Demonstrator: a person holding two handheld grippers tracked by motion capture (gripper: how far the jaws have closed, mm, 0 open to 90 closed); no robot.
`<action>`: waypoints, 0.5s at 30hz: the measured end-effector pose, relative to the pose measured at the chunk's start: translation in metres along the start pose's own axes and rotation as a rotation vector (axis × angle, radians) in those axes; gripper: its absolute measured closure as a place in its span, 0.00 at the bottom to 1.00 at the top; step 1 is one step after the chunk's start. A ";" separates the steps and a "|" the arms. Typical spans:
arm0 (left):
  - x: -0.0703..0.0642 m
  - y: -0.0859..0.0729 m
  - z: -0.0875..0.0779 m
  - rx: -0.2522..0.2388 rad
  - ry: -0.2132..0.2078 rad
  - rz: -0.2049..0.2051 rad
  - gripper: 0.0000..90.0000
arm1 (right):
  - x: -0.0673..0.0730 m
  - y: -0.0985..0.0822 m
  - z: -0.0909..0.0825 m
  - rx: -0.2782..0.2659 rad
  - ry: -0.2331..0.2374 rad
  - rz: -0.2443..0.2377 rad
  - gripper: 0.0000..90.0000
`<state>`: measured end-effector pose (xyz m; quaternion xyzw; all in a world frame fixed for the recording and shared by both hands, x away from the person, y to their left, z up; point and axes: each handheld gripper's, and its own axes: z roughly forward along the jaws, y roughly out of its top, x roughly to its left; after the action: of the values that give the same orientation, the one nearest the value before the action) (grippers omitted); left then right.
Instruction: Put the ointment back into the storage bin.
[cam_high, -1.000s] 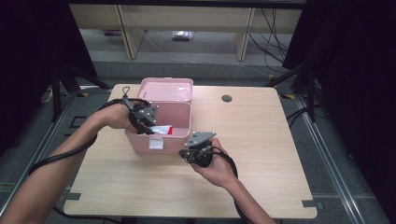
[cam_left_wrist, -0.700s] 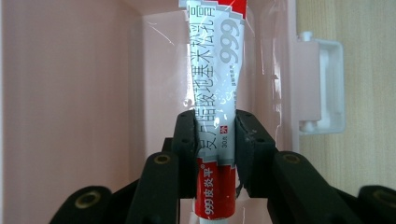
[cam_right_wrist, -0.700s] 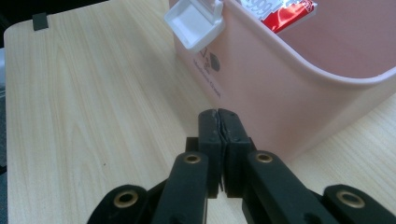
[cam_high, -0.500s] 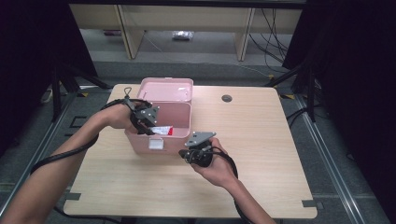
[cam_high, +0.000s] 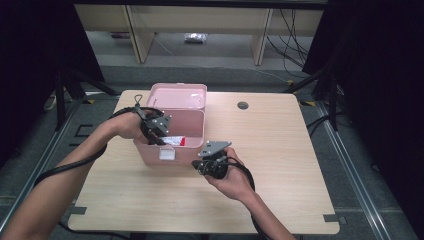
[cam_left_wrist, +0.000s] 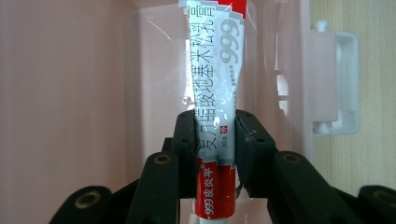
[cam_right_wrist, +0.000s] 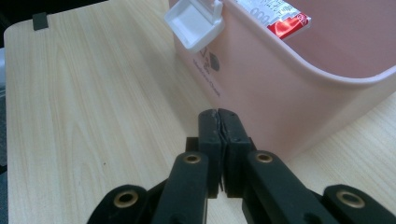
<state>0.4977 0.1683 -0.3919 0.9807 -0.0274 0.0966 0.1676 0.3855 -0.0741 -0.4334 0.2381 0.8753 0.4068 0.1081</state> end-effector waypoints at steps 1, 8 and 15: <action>0.000 0.000 0.000 0.000 0.001 0.000 0.79 | 0.000 0.000 0.000 0.000 0.000 0.000 0.99; 0.001 -0.001 0.001 0.006 -0.001 0.004 0.79 | 0.001 0.000 0.001 -0.001 -0.001 -0.005 0.99; 0.002 -0.004 0.005 0.008 -0.006 -0.009 0.79 | 0.001 0.000 0.001 -0.008 -0.001 0.002 0.99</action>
<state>0.5007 0.1701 -0.3970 0.9818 -0.0233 0.0930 0.1638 0.3848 -0.0726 -0.4344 0.2389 0.8734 0.4100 0.1092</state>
